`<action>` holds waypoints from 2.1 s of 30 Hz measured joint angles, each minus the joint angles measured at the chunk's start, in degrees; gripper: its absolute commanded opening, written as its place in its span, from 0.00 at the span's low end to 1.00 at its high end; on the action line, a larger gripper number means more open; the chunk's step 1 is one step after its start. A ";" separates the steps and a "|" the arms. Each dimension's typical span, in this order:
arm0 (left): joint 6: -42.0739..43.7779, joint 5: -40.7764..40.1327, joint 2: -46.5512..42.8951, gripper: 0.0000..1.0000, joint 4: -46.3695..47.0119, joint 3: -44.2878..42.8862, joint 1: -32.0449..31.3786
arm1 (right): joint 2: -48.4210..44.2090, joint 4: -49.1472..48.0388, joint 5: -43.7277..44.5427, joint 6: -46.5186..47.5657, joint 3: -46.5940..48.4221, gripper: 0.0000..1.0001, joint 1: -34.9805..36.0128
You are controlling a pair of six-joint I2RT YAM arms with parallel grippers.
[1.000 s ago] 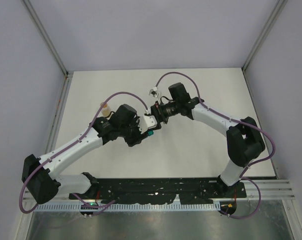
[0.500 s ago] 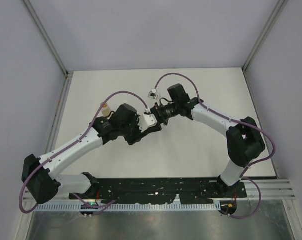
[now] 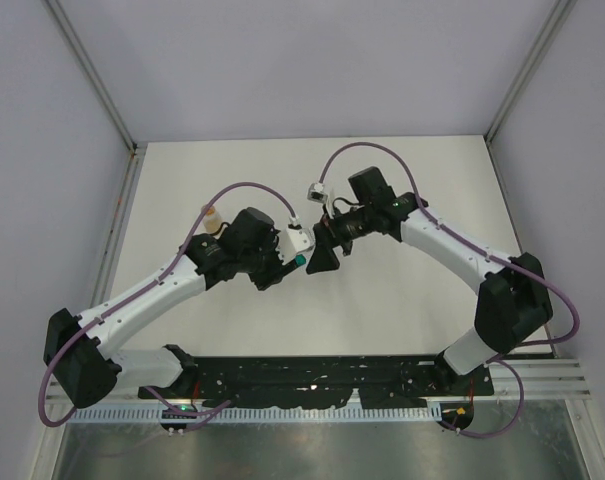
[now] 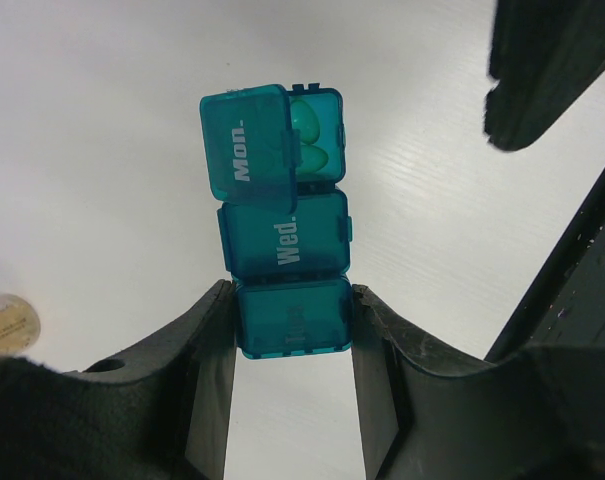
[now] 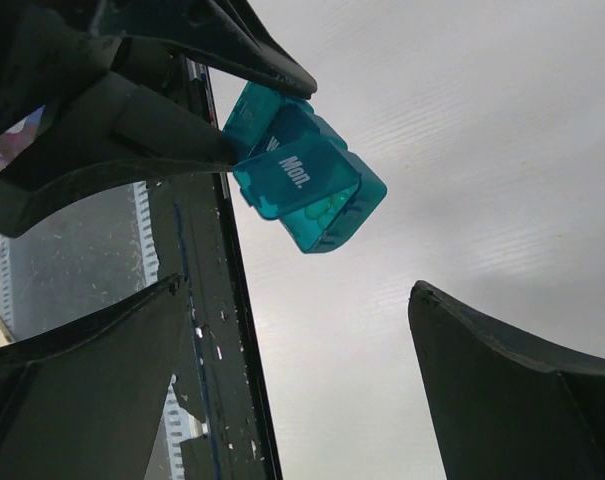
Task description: Sort the pills into containers
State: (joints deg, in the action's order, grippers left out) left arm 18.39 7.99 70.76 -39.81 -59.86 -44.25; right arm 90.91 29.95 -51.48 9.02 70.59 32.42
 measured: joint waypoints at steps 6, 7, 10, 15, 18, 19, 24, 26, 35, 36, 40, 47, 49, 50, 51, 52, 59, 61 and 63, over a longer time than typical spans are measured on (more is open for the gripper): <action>0.02 0.17 -0.04 0.00 0.00 0.00 0.00 | -2.38 5.84 1.51 2.47 4.61 0.95 -2.45; 0.02 0.20 -0.07 0.00 0.00 0.00 0.00 | -2.25 6.36 1.51 2.40 5.62 0.95 -2.97; 0.02 0.42 -0.15 0.00 0.00 0.00 0.00 | -1.07 7.45 1.07 1.46 8.85 0.95 -4.42; 0.04 0.87 -0.17 0.00 0.00 0.02 0.00 | 2.32 8.00 0.39 -0.20 11.67 0.95 -5.62; 0.04 1.11 -0.17 0.00 0.00 0.02 0.00 | 4.48 8.07 -0.26 -1.42 12.63 0.95 -5.60; 0.04 1.20 -0.17 0.00 0.02 0.02 0.00 | 5.16 8.07 -0.48 -1.81 12.90 0.95 -5.60; 0.04 1.29 -0.17 0.00 0.02 0.02 0.00 | 7.67 7.48 -1.66 -3.85 13.64 0.95 -5.57; 0.04 1.27 -0.17 0.00 0.04 0.02 0.00 | 8.50 7.08 -2.14 -4.72 13.66 0.95 -5.53; 0.04 1.27 -0.15 0.00 0.11 0.02 0.00 | 11.43 4.20 -3.02 -7.04 13.66 0.95 -3.50; 0.04 1.27 -0.15 0.00 0.11 0.02 0.00 | 11.78 4.02 -3.06 -7.23 13.66 0.95 -2.97; 0.02 1.22 -0.15 0.00 0.11 0.02 0.00 | 12.98 3.67 -3.15 -7.52 13.66 0.95 -1.46; 0.02 0.74 -0.15 0.00 0.13 0.02 0.00 | 13.49 3.41 -3.21 -7.52 13.60 0.93 -0.02; 0.02 0.55 -0.15 0.00 0.13 0.02 0.00 | 13.49 3.10 -3.23 -7.45 13.27 0.91 0.13; 0.02 0.50 -0.15 0.00 0.13 0.02 0.00 | 13.49 3.02 -3.23 -7.41 13.00 0.91 0.15; 0.00 0.44 -0.15 0.00 0.13 0.02 0.00 | 13.49 3.04 -3.21 -7.41 12.79 0.90 0.15; 0.02 0.35 -0.15 0.00 0.13 0.02 0.00 | 13.49 3.02 -3.21 -7.37 12.41 0.89 0.15; 0.00 -0.09 -0.15 0.00 0.17 0.02 0.00 | 13.49 3.02 -3.32 -7.17 11.69 0.82 0.15; 0.00 -0.28 -0.15 0.00 0.20 0.02 0.00 | 13.49 3.02 -3.43 -7.17 11.69 0.80 0.15; 0.00 -0.39 -0.15 0.00 0.22 0.02 0.00 | 13.49 3.02 -3.67 -7.13 11.65 0.78 0.15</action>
State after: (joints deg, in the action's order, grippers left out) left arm 18.39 7.60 70.61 -39.59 -59.83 -44.25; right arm 104.40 32.97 -55.16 1.89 82.24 32.58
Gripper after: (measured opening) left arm 0.473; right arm 0.813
